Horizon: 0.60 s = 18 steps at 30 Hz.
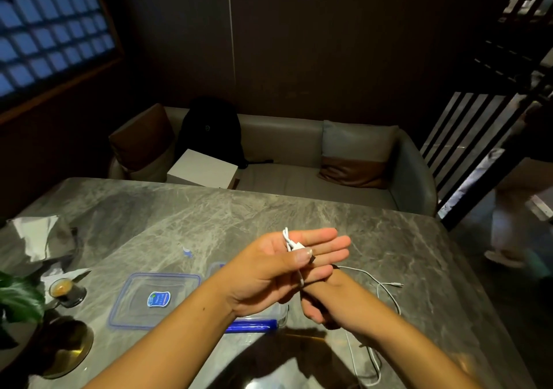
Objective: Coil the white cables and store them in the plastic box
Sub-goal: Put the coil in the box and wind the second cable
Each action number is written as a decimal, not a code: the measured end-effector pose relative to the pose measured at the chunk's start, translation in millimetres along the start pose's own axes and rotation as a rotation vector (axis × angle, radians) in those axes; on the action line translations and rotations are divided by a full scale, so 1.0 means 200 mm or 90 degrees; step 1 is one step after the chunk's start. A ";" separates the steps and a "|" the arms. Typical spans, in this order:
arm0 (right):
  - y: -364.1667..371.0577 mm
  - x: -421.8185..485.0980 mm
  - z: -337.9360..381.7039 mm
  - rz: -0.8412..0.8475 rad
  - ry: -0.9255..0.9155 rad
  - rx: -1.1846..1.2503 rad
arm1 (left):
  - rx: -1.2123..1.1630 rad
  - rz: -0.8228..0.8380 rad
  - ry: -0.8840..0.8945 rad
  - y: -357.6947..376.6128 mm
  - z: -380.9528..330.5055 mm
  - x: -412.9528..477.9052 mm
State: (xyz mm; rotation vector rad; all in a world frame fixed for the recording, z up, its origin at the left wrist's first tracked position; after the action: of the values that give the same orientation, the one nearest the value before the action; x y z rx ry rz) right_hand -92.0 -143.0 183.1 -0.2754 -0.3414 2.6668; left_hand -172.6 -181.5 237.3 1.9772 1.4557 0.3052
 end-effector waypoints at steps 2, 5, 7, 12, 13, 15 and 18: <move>-0.01 -0.03 0.07 0.030 -0.038 -0.005 | 0.004 -0.022 0.000 -0.02 0.01 0.01; -0.01 -0.08 0.12 0.069 -0.052 -0.076 | 0.020 -0.050 -0.015 -0.05 0.04 0.03; -0.01 -0.13 0.14 0.080 -0.045 -0.106 | 0.042 -0.066 -0.028 -0.05 0.06 0.04; -0.10 -0.18 0.16 0.069 -0.087 -0.190 | 0.088 -0.102 -0.052 -0.07 0.09 0.05; -0.11 -0.18 0.17 0.076 -0.106 -0.196 | 0.097 -0.102 -0.060 -0.07 0.09 0.06; -0.15 -0.20 0.21 0.087 -0.134 -0.182 | 0.106 -0.099 -0.081 -0.07 0.11 0.06; -0.25 -0.22 0.27 0.066 -0.135 -0.114 | 0.162 -0.099 -0.113 -0.06 0.13 0.05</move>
State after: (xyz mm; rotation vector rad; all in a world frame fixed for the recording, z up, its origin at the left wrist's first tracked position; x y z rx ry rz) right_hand -47.1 -129.8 253.8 -0.0644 -0.6508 2.7770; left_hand -164.5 -179.8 207.5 2.0121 1.5836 -0.1267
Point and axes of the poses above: each hand's wrist, its own x-axis towards the middle knuckle, its own y-axis out of the palm, z = x × y, the point moved 7 cm from there along x, towards the middle knuckle, and after that the axes turned 14 degrees about -y, right-handed, at the moved point
